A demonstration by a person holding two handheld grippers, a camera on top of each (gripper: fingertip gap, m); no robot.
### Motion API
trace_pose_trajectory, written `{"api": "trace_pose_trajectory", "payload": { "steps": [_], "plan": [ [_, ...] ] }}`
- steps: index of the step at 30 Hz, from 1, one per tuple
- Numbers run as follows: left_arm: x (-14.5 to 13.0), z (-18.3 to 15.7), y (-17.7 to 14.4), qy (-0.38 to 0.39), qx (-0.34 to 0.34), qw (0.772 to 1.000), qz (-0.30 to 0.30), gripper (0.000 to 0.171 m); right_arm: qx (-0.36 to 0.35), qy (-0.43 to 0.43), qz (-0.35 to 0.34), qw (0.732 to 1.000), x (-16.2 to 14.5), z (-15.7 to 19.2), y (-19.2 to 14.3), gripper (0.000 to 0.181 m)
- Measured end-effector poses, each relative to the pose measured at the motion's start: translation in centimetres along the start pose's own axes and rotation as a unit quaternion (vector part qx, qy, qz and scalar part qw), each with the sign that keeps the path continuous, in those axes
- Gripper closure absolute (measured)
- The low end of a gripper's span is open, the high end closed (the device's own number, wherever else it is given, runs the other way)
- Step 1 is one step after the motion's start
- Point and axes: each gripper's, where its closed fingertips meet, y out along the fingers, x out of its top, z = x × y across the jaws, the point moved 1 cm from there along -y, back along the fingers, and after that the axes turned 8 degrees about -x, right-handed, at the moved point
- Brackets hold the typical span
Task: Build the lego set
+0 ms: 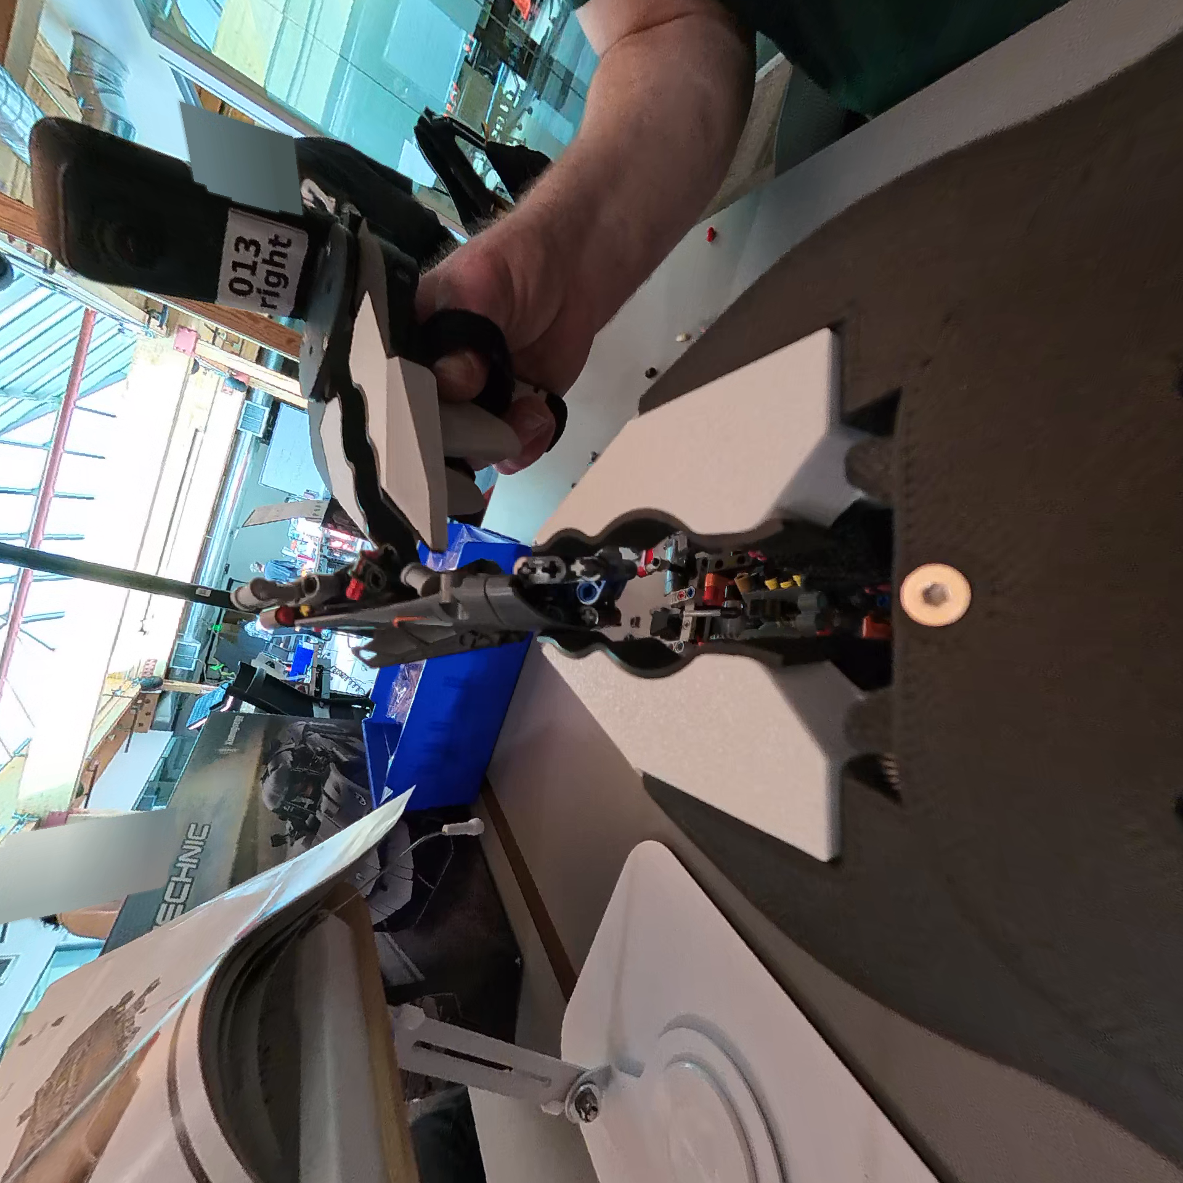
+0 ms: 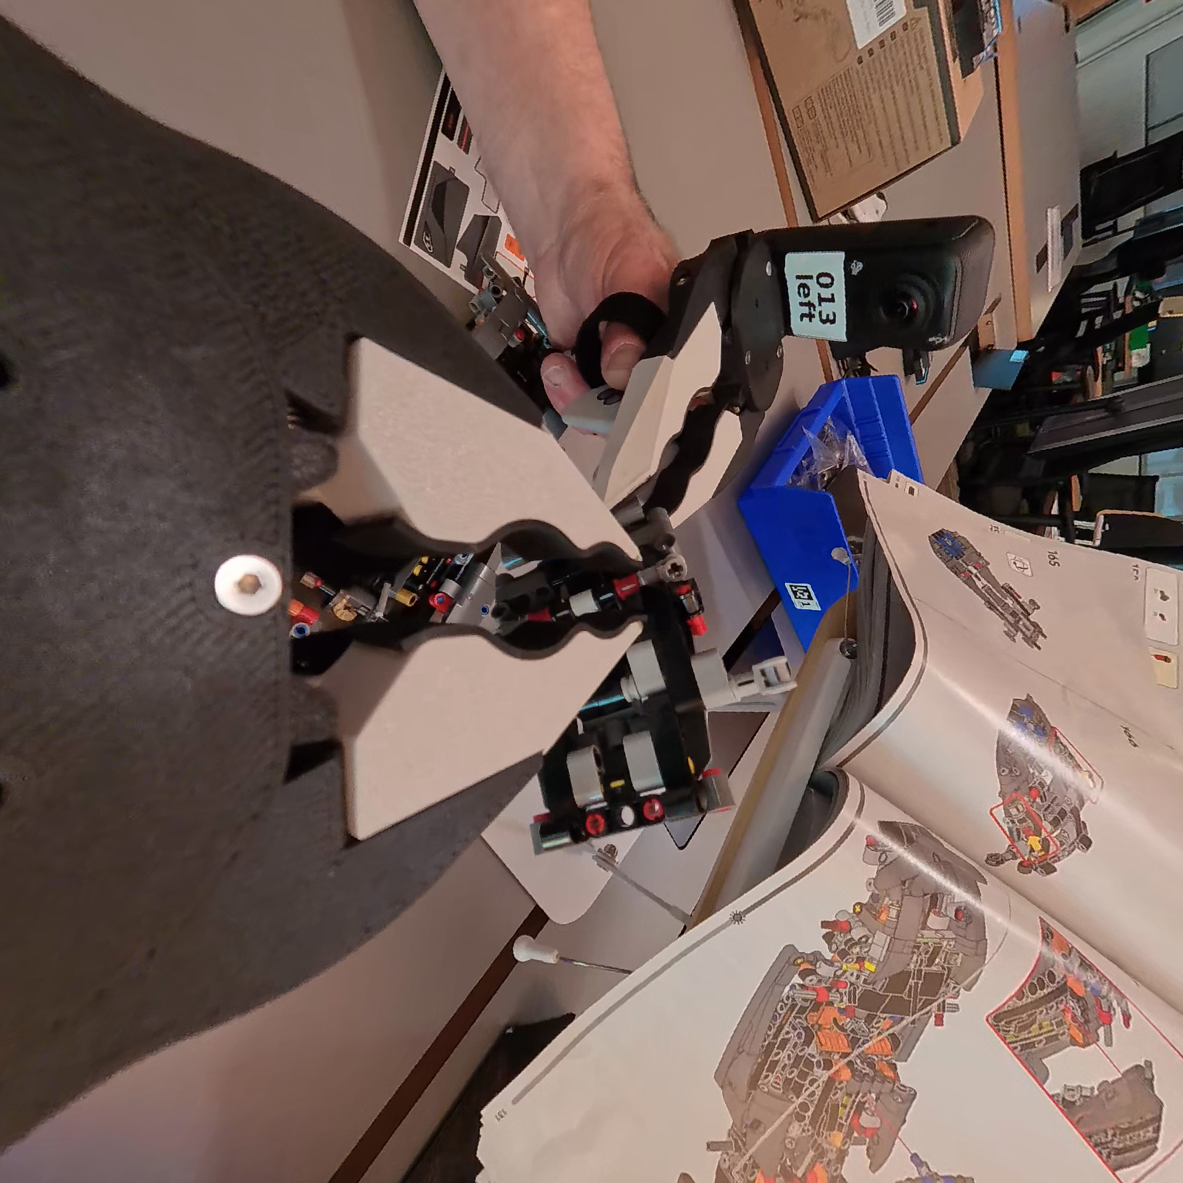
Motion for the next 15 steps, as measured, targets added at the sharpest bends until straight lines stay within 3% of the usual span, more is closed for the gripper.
{"api": "trace_pose_trajectory", "payload": {
  "steps": [15],
  "plan": [
    [1.05, -0.13, -0.30, -0.051, -0.015, 0.998, -0.038, 0.152, 0.008, -0.005, -0.002, 1.000, 0.20, -0.45, -0.15, 0.171]
  ]
}}
